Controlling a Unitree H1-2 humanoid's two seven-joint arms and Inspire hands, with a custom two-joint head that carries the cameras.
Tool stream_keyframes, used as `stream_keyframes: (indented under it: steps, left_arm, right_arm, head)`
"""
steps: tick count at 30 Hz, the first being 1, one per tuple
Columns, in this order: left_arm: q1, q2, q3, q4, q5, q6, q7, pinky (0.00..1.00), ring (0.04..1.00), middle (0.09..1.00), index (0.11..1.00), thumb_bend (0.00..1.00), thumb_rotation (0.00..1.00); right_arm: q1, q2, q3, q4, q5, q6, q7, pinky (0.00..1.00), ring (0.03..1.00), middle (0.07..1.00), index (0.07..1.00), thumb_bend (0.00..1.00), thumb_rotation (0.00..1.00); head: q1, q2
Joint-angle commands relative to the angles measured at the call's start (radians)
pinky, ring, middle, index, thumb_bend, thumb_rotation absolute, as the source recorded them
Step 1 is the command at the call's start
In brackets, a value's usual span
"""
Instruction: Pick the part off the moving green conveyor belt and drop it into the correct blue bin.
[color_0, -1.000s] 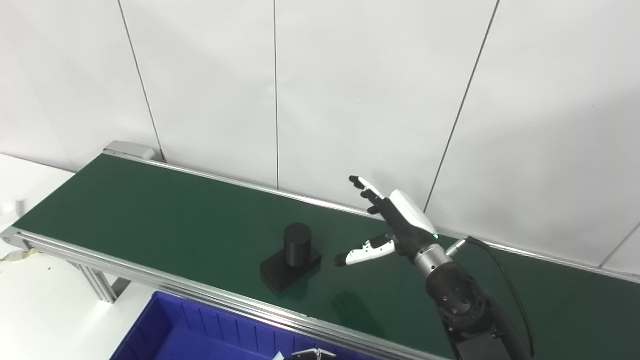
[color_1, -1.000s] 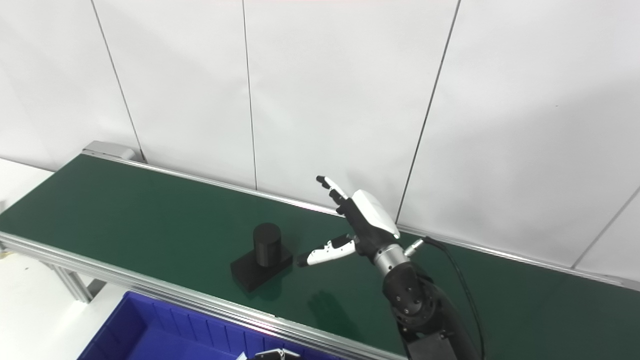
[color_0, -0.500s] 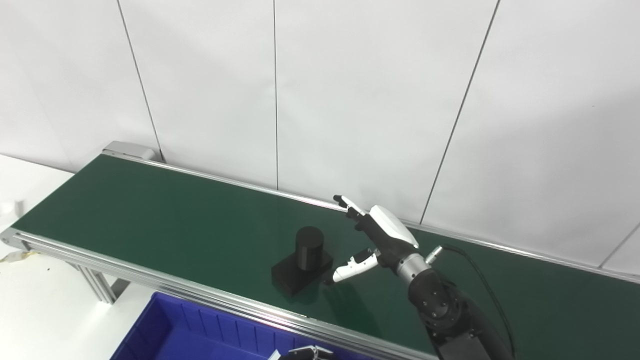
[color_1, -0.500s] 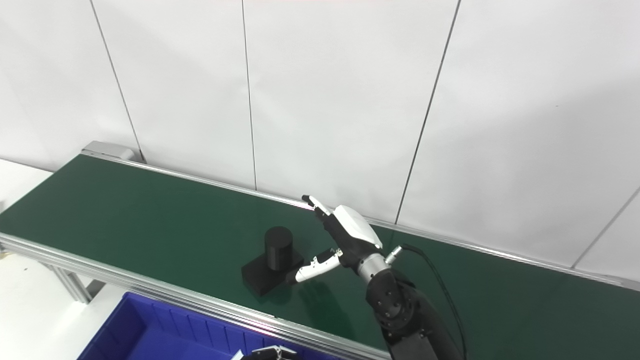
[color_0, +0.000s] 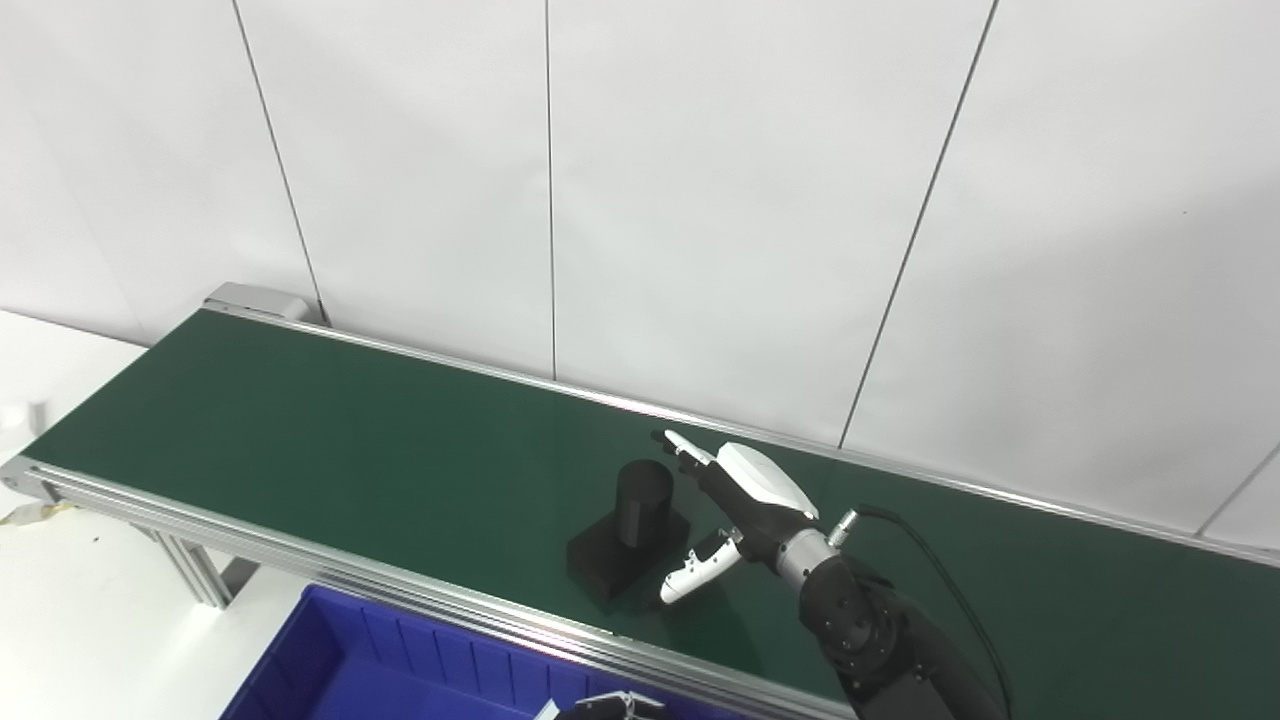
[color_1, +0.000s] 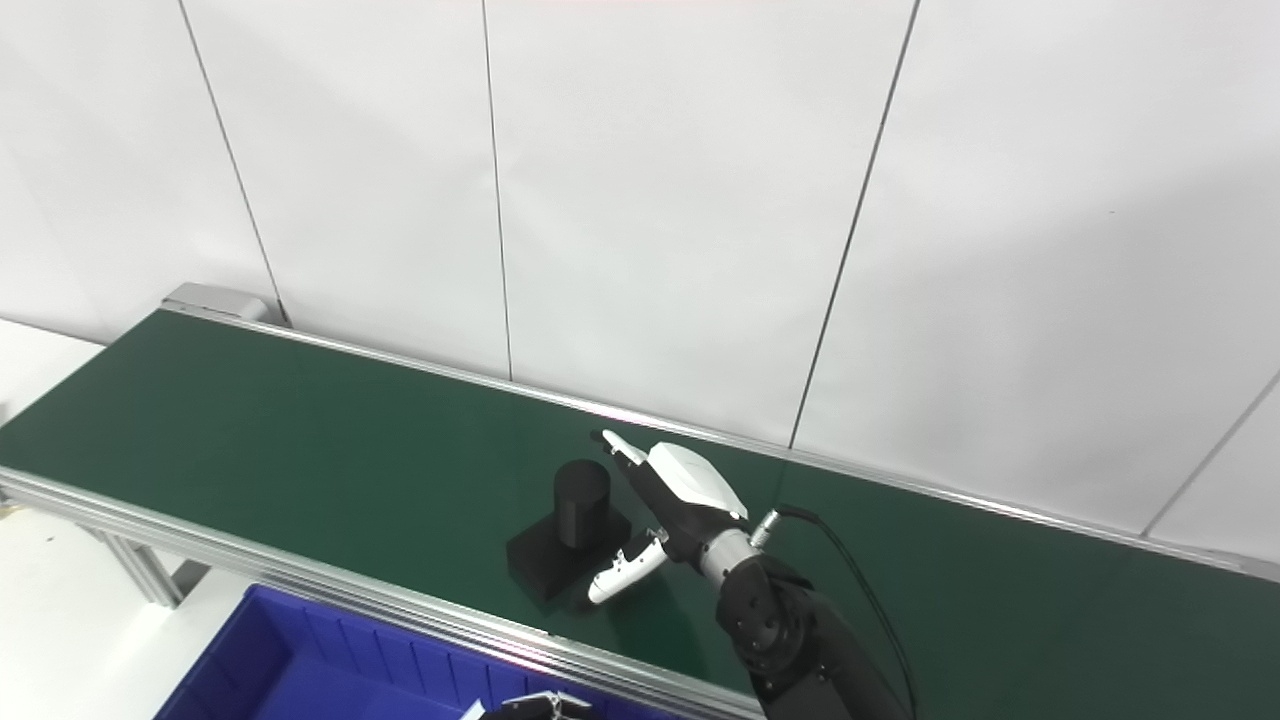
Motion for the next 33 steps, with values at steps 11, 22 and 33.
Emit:
stream_keyframes:
  steps: [11,22,33]
  left_arm:
    - [-0.007,-0.008,-0.003,-0.035,-0.007,-0.038,-0.012,0.59,0.593,0.597,0.631,1.0,0.11]
    - [-0.005,-0.006,-0.003,-0.039,-0.004,-0.038,-0.006,0.57,0.577,0.594,0.626,1.0,0.13]
    - [-0.002,-0.001,-0.004,-0.043,-0.001,-0.038,-0.001,0.56,0.571,0.591,0.629,1.0,0.15]
  right_arm:
    - [-0.064,0.0,0.024,0.064,-0.039,-0.097,-0.056,0.8,0.878,0.932,0.971,0.98,0.12]
    - [-0.034,0.019,-0.002,0.112,-0.025,-0.201,-0.218,0.44,0.499,0.577,0.687,0.59,0.0]
    - [-0.029,0.025,-0.008,0.17,-0.041,-0.295,-0.348,0.4,0.423,0.504,0.506,0.52,0.0]
  head:
    - [-0.005,0.005]
    - [-0.008,0.01]
    - [-0.012,0.014]
